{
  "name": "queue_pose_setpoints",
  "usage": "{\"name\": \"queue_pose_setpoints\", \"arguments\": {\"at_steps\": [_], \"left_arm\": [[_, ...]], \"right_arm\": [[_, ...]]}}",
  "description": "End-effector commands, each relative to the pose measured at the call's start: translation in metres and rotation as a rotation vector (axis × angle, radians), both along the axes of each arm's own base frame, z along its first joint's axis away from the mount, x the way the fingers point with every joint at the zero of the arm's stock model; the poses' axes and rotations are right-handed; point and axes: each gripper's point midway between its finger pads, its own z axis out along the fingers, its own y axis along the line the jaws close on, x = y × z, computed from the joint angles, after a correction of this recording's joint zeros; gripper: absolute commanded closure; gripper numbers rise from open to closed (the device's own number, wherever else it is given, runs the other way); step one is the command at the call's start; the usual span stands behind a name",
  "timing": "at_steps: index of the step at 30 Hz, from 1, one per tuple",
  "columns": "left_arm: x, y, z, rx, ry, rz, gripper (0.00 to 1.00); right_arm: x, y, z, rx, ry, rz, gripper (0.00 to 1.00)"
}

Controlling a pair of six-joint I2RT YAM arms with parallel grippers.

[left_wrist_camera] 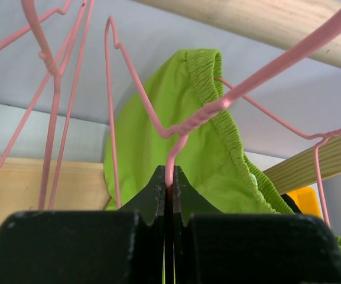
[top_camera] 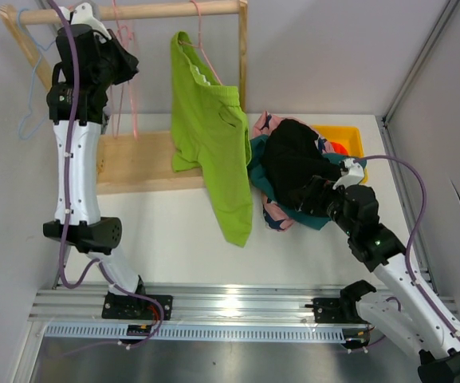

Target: Remove the shorts from the hanger

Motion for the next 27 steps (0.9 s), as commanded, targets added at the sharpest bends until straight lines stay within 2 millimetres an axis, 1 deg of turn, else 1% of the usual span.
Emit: {"name": "queue_pose_setpoints", "arguments": {"at_steps": [1, 3, 4, 6, 7, 8, 9, 11, 12, 17, 21, 22, 23, 24, 25, 26, 27], "left_arm": [[-0.001, -0.002, 0.035, -0.007, -0.126, -0.037, 1.00], [-0.001, -0.003, 0.049, -0.021, -0.170, -0.056, 1.00], [0.001, 0.001, 0.049, -0.035, -0.172, -0.056, 1.00], [0.010, 0.000, 0.046, -0.076, -0.168, -0.078, 1.00], [0.013, 0.007, 0.043, -0.090, -0.164, -0.084, 1.00], [0.017, 0.008, 0.041, -0.107, -0.158, -0.087, 1.00], [0.025, 0.010, 0.032, -0.112, -0.138, -0.084, 1.00], [0.029, 0.010, 0.027, -0.115, -0.126, -0.083, 1.00], [0.033, 0.011, 0.019, -0.116, -0.106, -0.077, 1.00], [0.037, 0.008, 0.003, -0.123, -0.065, -0.094, 1.00], [0.030, 0.006, -0.001, -0.125, -0.042, -0.102, 0.98], [0.027, 0.006, 0.001, -0.123, -0.042, -0.102, 0.93], [0.018, 0.006, 0.007, -0.118, -0.053, -0.105, 0.88], [0.014, 0.006, 0.006, -0.118, -0.047, -0.102, 0.81], [0.007, 0.006, 0.010, -0.116, -0.055, -0.101, 0.65], [-0.007, 0.005, 0.021, -0.114, -0.078, -0.102, 0.56], [-0.012, 0.007, 0.020, -0.113, -0.075, -0.096, 0.47]], "right_arm": [[0.001, 0.005, 0.004, 0.019, -0.023, -0.009, 0.00], [0.001, 0.007, 0.005, 0.019, -0.023, -0.008, 0.01], [0.001, 0.008, 0.005, 0.019, -0.025, -0.006, 0.01], [0.001, 0.010, 0.007, 0.023, -0.027, -0.002, 0.01], [0.001, 0.010, 0.006, 0.023, -0.027, -0.001, 0.01], [0.000, 0.012, 0.008, 0.024, -0.028, 0.007, 0.01], [0.000, 0.012, 0.007, 0.021, -0.023, 0.007, 0.01], [-0.001, 0.011, 0.008, 0.016, -0.027, 0.002, 0.01], [-0.003, 0.011, 0.009, 0.013, -0.028, 0.005, 0.01], [-0.005, 0.009, 0.007, 0.008, -0.024, 0.004, 0.01], [-0.007, 0.011, 0.004, 0.009, -0.017, 0.010, 0.01], [-0.009, 0.012, 0.003, 0.009, -0.012, 0.014, 0.01], [-0.009, 0.012, 0.004, 0.008, -0.015, 0.015, 0.01], [-0.009, 0.013, 0.003, 0.008, -0.014, 0.014, 0.00], [-0.010, 0.013, 0.004, 0.009, -0.017, 0.014, 0.01], [-0.011, 0.013, 0.003, 0.007, -0.015, 0.015, 0.01], [-0.011, 0.013, 0.004, 0.007, -0.016, 0.016, 0.01]]}}
